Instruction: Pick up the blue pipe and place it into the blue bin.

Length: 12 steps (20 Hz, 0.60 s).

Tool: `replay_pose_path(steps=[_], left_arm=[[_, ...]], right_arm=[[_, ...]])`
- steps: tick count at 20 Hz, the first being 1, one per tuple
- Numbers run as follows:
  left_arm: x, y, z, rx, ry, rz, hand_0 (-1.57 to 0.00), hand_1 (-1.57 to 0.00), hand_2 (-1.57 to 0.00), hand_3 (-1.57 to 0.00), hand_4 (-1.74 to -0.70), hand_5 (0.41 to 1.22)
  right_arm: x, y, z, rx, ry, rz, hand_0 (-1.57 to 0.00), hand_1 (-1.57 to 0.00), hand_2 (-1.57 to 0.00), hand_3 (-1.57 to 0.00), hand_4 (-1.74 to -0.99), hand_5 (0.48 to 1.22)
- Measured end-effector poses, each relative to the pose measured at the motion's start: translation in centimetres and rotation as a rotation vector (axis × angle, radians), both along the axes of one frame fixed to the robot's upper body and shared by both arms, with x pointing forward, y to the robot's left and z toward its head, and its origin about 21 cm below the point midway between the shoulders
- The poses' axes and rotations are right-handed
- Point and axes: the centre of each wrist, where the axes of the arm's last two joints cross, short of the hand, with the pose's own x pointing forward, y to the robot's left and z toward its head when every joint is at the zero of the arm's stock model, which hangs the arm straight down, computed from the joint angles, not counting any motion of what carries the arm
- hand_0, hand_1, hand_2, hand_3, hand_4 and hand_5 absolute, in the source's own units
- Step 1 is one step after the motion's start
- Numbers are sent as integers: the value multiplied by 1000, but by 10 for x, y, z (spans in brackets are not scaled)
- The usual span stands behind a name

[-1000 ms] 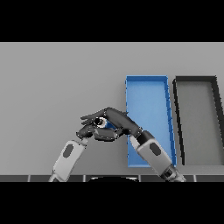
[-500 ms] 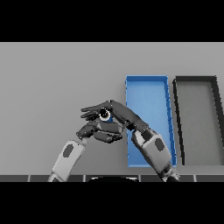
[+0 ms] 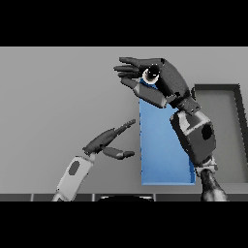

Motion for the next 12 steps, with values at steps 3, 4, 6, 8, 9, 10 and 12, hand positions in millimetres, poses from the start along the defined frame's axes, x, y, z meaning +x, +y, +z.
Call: replay_pose_path(steps=[3, 4, 6, 8, 9, 10, 12], left_arm=[[1, 0, 4, -8, -9, 8, 0, 0, 0, 1, -886, 412], [2, 0, 6, -6, -16, 12, 1, 1, 1, 1, -882, 411], [4, 2, 5, 7, -35, 12, 1, 1, 1, 1, -874, 413], [4, 7, 3, 13, -38, 14, 1, 1, 1, 1, -869, 418], [4, 3, 0, 17, -23, 11, 1, 1, 1, 1, -867, 419], [2, 2, -1, 8, -29, 5, 1, 1, 1, 1, -865, 419], [0, 4, -3, -3, -30, 3, 1, 1, 1, 1, -870, 421]], right_arm=[[18, -36, 4, 12, 39, -136, -1571, -1571, -1571, -1571, -1741, 1221], [24, -51, -1, -9, 55, -183, -1571, -1571, -1571, -1571, -1741, 1221], [28, -69, -14, -33, 89, -258, -1571, -1571, -1571, -1571, -1741, 1221], [30, -90, -35, -14, 162, -316, -1571, -1571, -1571, -1571, -1741, 1221], [28, -98, -47, -19, 196, -337, -1571, -1571, -1571, -1571, -1741, 1221], [27, -104, -57, -17, 227, -360, -1571, -1571, -1571, -1571, -1741, 1221], [18, -117, -81, -23, 292, -393, -1571, -1571, -1571, -1571, -1741, 1221]])
